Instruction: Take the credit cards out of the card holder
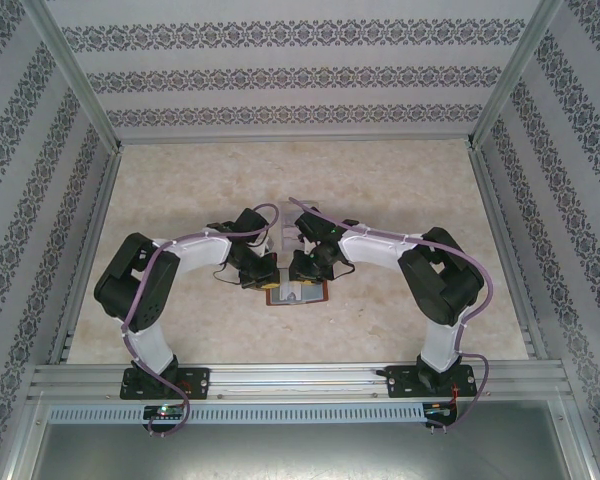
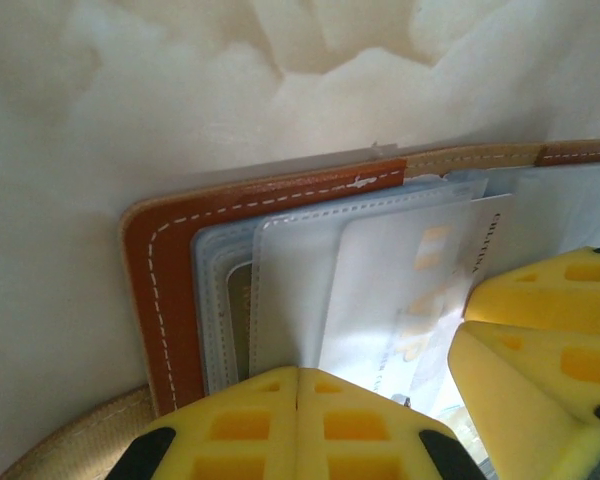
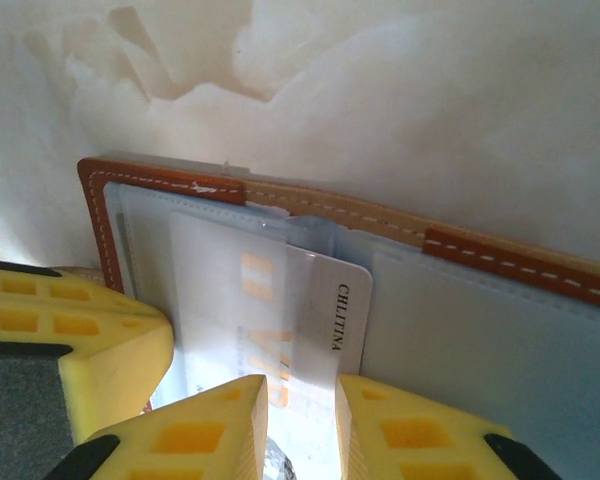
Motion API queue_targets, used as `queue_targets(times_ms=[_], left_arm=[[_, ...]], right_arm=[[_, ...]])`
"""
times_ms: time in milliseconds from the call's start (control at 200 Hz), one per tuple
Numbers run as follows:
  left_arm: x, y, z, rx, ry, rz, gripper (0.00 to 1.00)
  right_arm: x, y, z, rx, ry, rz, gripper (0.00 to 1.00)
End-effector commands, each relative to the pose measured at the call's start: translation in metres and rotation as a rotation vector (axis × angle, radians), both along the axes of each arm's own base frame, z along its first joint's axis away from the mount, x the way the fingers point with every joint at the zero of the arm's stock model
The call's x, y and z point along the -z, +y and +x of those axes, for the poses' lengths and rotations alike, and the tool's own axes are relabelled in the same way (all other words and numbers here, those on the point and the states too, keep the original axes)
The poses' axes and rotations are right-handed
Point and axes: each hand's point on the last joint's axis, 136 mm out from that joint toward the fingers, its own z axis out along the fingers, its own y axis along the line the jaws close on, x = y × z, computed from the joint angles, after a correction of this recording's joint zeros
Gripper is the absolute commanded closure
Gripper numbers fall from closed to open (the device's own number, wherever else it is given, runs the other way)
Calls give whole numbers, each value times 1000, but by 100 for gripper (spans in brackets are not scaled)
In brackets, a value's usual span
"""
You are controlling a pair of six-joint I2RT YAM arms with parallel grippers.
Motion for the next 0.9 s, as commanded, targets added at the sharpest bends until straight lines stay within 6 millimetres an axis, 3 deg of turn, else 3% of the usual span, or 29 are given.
queue_targets(times_ms=[0, 195, 465, 894], left_arm=[[36, 27, -31, 38, 108, 179, 100], [42, 35, -34, 61, 121, 238, 100], [49, 42, -41, 97, 150, 313, 100], [52, 42, -44, 106, 161, 329, 100]], right_arm=[[10, -11, -4, 23, 24, -38, 75], [1, -13, -2, 29, 3, -28, 73], [6, -11, -4, 27, 22, -22, 71], [-3, -14, -4, 38, -1, -9, 67]])
